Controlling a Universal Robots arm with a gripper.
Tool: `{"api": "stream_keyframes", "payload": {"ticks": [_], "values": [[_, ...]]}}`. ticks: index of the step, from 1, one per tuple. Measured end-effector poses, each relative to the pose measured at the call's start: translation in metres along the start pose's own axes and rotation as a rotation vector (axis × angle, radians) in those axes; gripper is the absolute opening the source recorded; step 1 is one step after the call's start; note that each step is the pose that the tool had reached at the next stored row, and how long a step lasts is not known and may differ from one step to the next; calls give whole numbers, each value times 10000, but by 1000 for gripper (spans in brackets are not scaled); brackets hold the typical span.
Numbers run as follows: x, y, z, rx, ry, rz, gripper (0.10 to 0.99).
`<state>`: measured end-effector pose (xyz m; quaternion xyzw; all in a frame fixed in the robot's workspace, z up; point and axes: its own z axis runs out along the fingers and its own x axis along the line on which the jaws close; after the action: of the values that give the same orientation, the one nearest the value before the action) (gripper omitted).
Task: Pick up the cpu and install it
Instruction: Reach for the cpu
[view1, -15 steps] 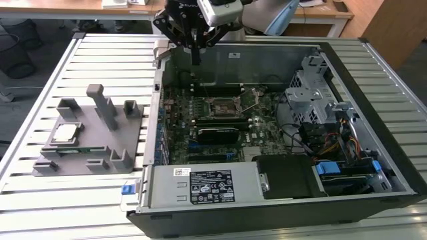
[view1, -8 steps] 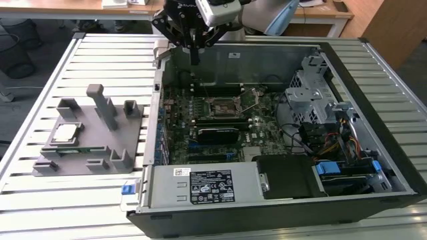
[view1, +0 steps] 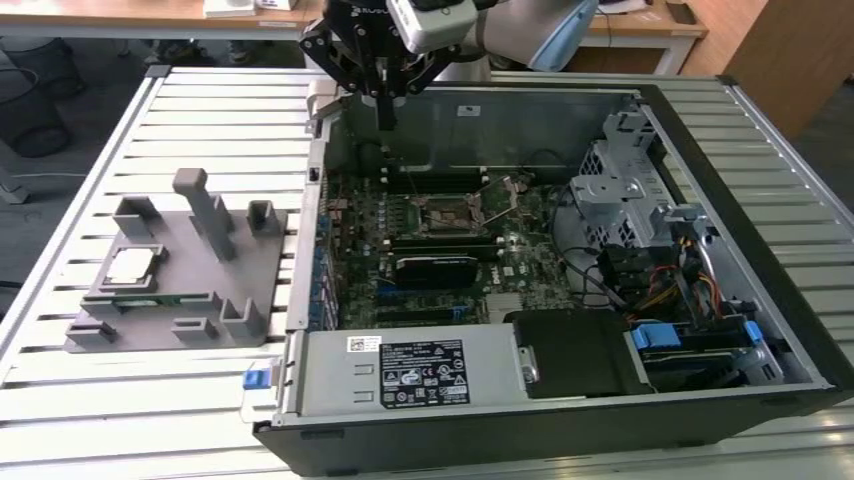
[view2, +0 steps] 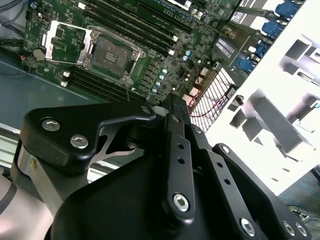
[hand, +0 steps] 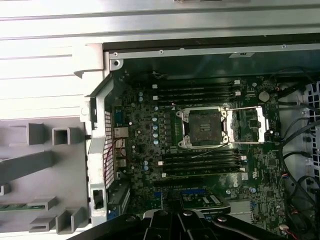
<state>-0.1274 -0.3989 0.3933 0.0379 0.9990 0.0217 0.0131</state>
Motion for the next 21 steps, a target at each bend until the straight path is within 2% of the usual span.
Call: {"api": "stream_keyframes", "payload": {"ticks": [21], "values": [[51, -4, -1, 0, 0, 0, 106]]}}
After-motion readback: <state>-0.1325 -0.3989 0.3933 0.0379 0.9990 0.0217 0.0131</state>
